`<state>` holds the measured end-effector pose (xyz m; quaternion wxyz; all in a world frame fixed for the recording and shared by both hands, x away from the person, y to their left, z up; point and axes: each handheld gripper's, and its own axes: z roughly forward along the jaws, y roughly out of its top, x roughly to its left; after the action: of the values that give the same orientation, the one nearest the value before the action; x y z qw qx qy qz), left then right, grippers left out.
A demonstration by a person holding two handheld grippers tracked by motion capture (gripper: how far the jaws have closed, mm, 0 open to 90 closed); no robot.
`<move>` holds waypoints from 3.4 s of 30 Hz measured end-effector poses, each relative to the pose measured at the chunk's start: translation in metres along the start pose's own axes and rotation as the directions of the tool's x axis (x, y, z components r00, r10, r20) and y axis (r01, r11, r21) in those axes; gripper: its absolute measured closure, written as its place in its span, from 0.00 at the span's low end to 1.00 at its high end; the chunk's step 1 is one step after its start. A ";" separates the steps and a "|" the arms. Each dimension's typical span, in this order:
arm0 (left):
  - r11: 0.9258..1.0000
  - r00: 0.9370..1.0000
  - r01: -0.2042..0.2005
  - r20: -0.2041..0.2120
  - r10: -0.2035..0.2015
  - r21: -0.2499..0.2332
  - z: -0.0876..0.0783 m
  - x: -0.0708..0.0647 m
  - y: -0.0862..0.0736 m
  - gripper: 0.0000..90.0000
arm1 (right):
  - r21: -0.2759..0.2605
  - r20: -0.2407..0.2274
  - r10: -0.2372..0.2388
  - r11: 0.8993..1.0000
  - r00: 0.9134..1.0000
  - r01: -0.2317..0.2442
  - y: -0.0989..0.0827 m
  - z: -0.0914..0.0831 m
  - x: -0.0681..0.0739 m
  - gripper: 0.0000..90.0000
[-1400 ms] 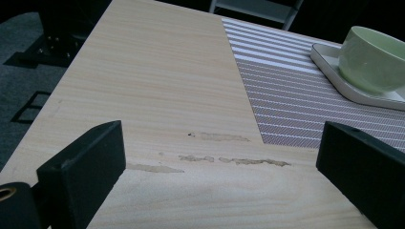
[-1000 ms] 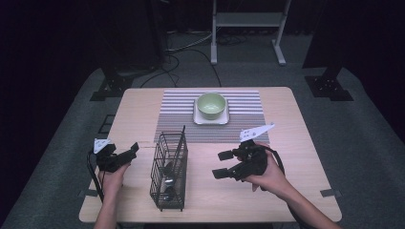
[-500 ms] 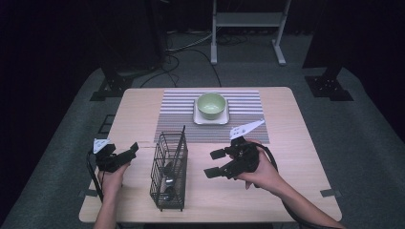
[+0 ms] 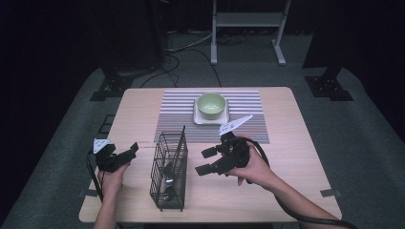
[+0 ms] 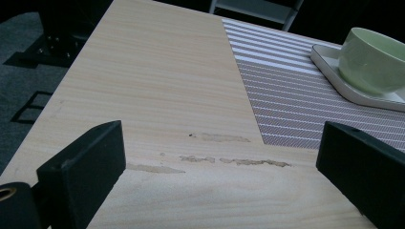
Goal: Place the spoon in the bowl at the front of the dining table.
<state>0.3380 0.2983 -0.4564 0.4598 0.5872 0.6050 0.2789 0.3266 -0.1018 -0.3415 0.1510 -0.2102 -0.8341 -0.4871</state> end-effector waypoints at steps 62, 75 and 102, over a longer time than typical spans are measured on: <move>1.000 1.000 0.015 -0.005 -0.015 -0.006 -0.003 0.003 0.001 0.02 | 0.073 0.109 -0.004 0.997 0.994 -0.004 0.035 0.036 -0.007 0.97; 1.000 1.000 0.011 -0.005 -0.011 -0.007 -0.003 0.003 0.001 0.02 | 0.026 0.122 0.007 1.000 0.992 -0.010 0.040 0.026 -0.003 0.99; 1.000 1.000 0.009 -0.009 -0.009 -0.010 -0.002 0.002 0.001 0.02 | -0.077 0.071 0.037 0.996 0.997 -0.032 0.057 -0.004 0.013 0.99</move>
<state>0.3368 0.3013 -0.4552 0.4612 0.5809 0.6085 0.2823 0.3443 -0.0781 -0.2907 0.1210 -0.2477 -0.8161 -0.5080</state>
